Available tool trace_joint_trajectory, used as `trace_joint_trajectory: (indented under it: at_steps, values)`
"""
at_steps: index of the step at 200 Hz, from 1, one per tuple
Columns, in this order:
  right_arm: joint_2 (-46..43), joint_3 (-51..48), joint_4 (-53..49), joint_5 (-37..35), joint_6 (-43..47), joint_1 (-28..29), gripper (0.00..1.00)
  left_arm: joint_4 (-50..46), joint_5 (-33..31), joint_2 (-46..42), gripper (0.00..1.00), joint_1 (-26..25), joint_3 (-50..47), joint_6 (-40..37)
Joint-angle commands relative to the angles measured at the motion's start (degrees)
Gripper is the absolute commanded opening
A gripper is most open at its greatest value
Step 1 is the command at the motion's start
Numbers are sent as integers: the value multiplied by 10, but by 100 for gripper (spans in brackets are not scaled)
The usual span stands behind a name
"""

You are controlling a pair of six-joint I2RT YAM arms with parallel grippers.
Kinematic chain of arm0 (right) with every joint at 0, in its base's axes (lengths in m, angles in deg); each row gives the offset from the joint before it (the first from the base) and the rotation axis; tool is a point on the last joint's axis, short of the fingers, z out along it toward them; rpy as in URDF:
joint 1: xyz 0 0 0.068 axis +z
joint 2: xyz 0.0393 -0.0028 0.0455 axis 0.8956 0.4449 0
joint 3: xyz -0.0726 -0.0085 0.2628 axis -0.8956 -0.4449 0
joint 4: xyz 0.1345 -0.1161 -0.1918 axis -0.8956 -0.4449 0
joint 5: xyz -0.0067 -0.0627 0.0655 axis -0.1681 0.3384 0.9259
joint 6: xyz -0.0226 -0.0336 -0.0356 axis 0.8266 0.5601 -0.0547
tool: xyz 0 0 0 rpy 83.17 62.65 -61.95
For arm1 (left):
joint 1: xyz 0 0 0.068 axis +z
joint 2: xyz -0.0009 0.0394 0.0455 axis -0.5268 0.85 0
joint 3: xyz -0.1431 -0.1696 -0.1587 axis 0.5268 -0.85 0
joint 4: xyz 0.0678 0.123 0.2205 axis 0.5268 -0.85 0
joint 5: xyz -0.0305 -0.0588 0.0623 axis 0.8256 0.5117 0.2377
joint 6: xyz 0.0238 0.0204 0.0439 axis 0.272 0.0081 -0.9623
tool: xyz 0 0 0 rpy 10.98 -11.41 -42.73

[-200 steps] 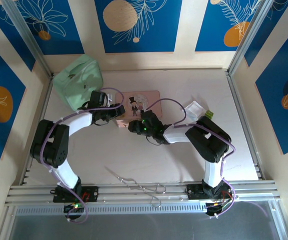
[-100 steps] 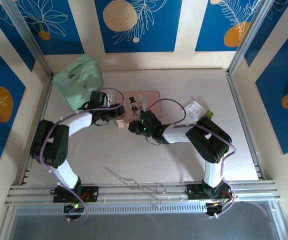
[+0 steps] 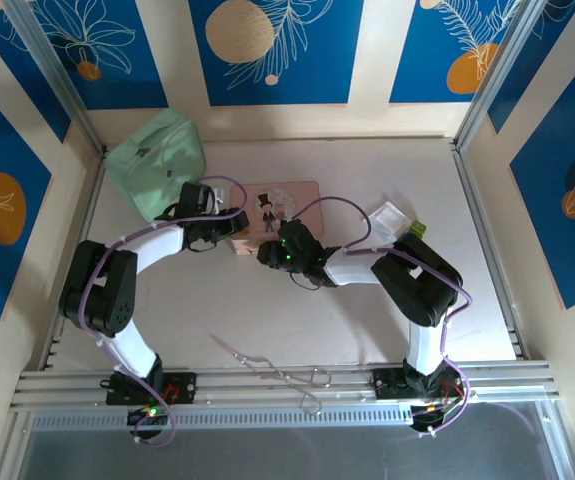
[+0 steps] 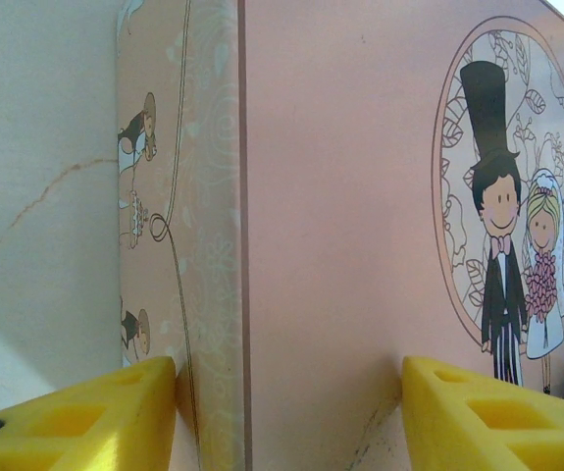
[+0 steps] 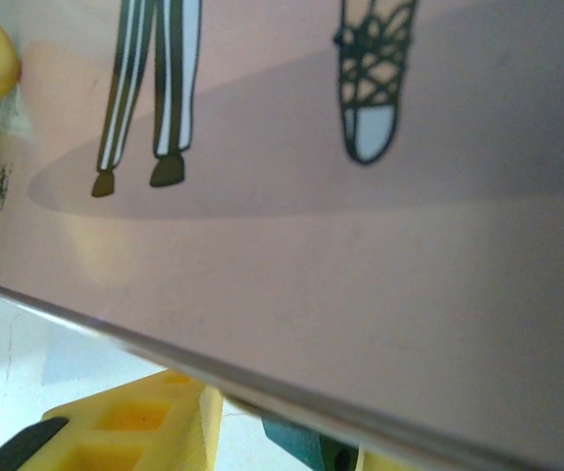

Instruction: Unlock the padlock with the key

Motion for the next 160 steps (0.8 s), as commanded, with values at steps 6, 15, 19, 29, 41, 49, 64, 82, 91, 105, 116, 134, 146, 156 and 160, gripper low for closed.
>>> trace_joint_trajectory:
  at_steps: [6, 15, 19, 29, 41, 49, 64, 82, 91, 105, 116, 134, 146, 156, 160]
  values:
    - [57, -43, -192, 45, -82, -1, 38, -30, 16, -12, 58, -8, -12, -6]
    - [56, -43, -193, 45, -85, -1, 38, -30, 16, -13, 58, -8, -13, -7]
    - [56, -44, -194, 45, -86, -1, 38, -30, 16, -13, 58, -8, -13, -7]
    - [55, -46, -194, 45, -88, -2, 37, -29, 16, -13, 58, -8, -13, -7]
    - [56, -46, -196, 44, -89, -4, 34, -30, 15, -13, 57, -8, -13, -6]
    - [57, -47, -195, 45, -90, -4, 32, -29, 15, -13, 57, -8, -14, -6]
    - [57, -46, -199, 45, -92, -5, 29, -28, 16, -13, 57, -8, -14, -6]
    - [57, -48, -199, 47, -95, -7, 34, -29, 15, -14, 57, -8, -15, -6]
    - [56, -51, -199, 47, -97, -7, 40, -30, 16, -14, 56, -8, -15, -6]
    - [54, -54, -196, 51, -99, -7, 41, -30, 16, -15, 56, -9, -15, -7]
    - [53, -55, -194, 52, -100, -7, 36, -29, 15, -15, 56, -8, -15, -7]
    - [51, -58, -194, 52, -103, -8, 32, -30, 16, -14, 56, -8, -14, -6]
    - [51, -60, -193, 53, -105, -9, 29, -30, 17, -14, 56, -8, -13, -6]
    - [50, -61, -194, 54, -108, -10, 27, -31, 16, -15, 55, -8, -13, -7]
    - [50, -62, -194, 54, -108, -10, 27, -31, 16, -15, 55, -9, -13, -6]
